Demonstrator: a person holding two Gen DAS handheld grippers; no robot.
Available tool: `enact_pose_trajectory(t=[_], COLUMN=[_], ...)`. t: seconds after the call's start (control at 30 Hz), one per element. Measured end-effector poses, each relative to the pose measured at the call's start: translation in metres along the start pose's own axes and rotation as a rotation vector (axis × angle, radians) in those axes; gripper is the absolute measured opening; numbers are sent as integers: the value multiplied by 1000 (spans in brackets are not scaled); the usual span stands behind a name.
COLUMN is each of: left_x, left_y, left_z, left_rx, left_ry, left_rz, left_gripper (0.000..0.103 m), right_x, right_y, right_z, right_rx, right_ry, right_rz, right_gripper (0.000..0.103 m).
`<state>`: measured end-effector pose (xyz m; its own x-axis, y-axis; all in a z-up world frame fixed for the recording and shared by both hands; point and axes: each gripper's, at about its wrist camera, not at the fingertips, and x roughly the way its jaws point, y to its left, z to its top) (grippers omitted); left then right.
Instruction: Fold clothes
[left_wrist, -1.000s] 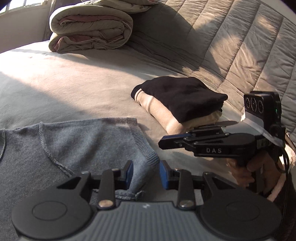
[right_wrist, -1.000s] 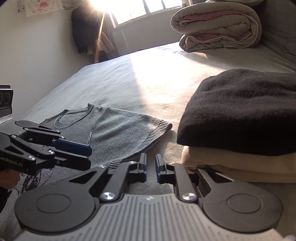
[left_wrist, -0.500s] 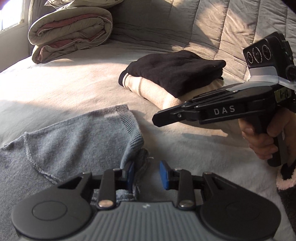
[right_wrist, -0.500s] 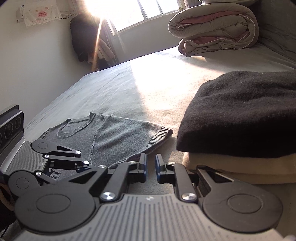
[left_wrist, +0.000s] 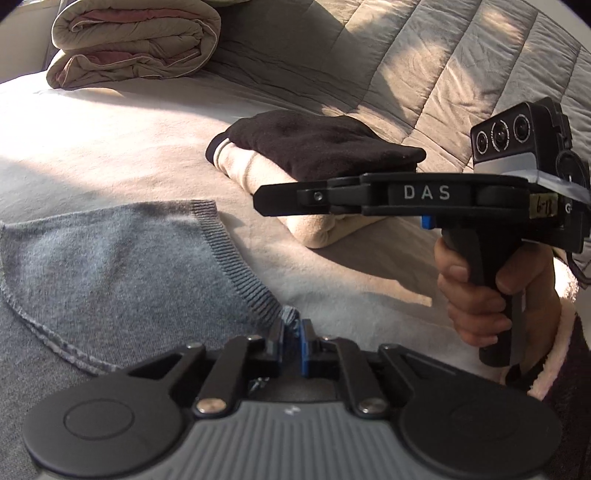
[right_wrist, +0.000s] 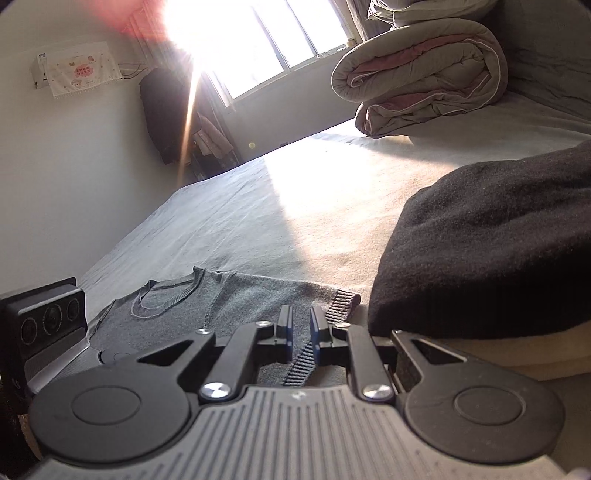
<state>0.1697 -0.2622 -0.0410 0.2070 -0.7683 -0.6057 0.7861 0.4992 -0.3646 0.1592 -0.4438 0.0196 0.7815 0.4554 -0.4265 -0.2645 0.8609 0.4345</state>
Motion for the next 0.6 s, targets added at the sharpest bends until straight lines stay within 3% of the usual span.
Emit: enact_pose_trajectory(t=[0.07,0.1,0.17,0.23,0.3,0.33,0.4,0.47,0.6], left_x=[-12,-19,-32,-40,-45,-45,-54,-65,-100], left_y=[1,2,6,13,22,30,37,43,56], left_z=[0,0,-2,-8,-15,-21,-27,-33,-41], left_rx=[-33,-45,-58,-69,-86,-106,-129,-147,-193], left_ry=[-50,-83,-127,-142,-142,-115,-121,-141,-228], left_rz=[-59,-78,-64,-18,36,70,96,111,214], left_gripper=[33,39,43,52,54,54,54,57,59], right_x=[7,10,16,23,32,36,38,36,30], right_y=[5,9,14,17,18,19,25,26,30], right_z=[-1,-2,-5,-8,-13,-16,-20,-19,-15], right_rx=[-16,-29,-58,-84,-127,-155,-225,-214,-206], right_ry=[9,14,30,54,109,140,155,146,95], right_rz=[8,8,3,-9,-78,-116,-144,-138,-111], right_gripper=[17,23,38,40,41,35,36,41,47])
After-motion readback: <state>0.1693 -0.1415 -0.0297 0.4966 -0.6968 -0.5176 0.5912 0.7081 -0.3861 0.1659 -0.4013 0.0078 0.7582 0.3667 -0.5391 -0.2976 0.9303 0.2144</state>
